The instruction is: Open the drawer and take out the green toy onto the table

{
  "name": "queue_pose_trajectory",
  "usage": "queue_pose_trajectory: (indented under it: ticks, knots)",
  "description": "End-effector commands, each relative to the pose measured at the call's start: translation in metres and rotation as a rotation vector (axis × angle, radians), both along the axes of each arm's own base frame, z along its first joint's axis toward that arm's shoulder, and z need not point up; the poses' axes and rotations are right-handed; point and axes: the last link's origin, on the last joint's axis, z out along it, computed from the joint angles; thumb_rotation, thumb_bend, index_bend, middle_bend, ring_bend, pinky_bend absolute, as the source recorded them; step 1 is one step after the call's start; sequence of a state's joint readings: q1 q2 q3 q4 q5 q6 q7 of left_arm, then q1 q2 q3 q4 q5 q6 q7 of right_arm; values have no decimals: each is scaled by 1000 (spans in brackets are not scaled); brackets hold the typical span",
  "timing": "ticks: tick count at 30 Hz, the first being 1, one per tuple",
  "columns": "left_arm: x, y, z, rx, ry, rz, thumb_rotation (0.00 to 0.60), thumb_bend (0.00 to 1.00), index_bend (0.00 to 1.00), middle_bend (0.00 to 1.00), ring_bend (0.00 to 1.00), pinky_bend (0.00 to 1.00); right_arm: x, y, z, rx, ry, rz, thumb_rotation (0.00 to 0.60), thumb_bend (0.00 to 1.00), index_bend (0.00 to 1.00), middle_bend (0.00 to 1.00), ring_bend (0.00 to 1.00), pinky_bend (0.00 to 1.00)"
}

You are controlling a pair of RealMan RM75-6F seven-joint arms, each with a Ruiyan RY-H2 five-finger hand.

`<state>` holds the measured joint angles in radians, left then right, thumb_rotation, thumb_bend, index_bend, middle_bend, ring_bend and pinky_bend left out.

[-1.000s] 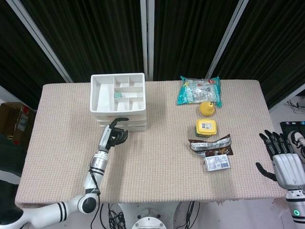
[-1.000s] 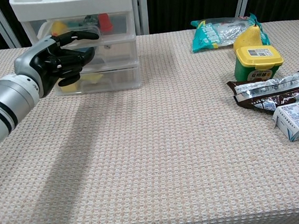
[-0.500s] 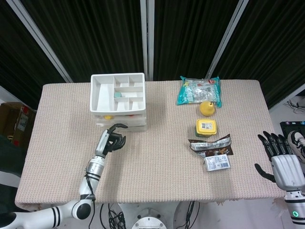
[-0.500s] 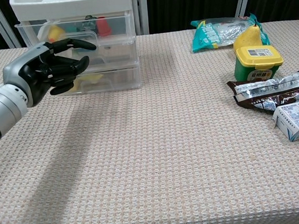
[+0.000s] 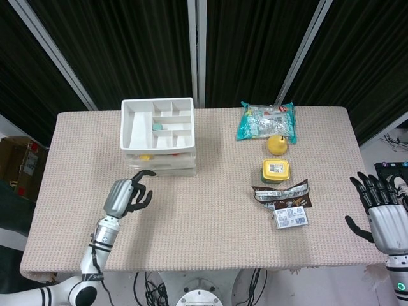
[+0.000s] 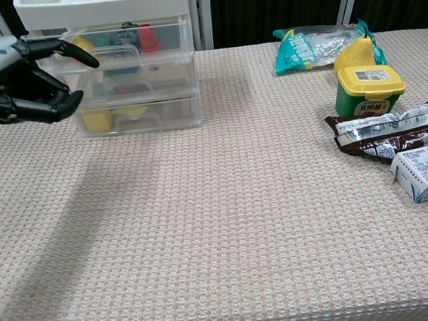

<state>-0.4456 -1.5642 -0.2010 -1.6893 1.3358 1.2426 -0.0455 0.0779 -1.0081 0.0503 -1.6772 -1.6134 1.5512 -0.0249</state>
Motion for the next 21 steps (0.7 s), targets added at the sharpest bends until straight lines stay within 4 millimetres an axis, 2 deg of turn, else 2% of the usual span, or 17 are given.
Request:
queue_pose_trajectory:
  ticks: [1, 6, 12, 21]
  knots:
    - [4, -5, 30, 62, 99, -65, 600, 449, 298, 864, 980, 1000, 1, 0, 2, -7, 3, 5, 600, 196, 0, 42, 0, 0]
    - [10, 15, 42, 75, 159, -85, 600, 426, 287, 862, 979, 1000, 4, -1, 4, -8, -3, 18, 600, 196, 0, 42, 0, 0]
    - [17, 31, 37, 69, 186, -89, 600, 419, 286, 862, 979, 1000, 1, 0, 1, 3, -22, 10, 600, 199, 0, 42, 0, 0]
    - [17, 42, 29, 75, 232, -77, 600, 418, 284, 862, 979, 1000, -4, 3, 3, -6, -27, 1, 600, 199, 0, 42, 0, 0]
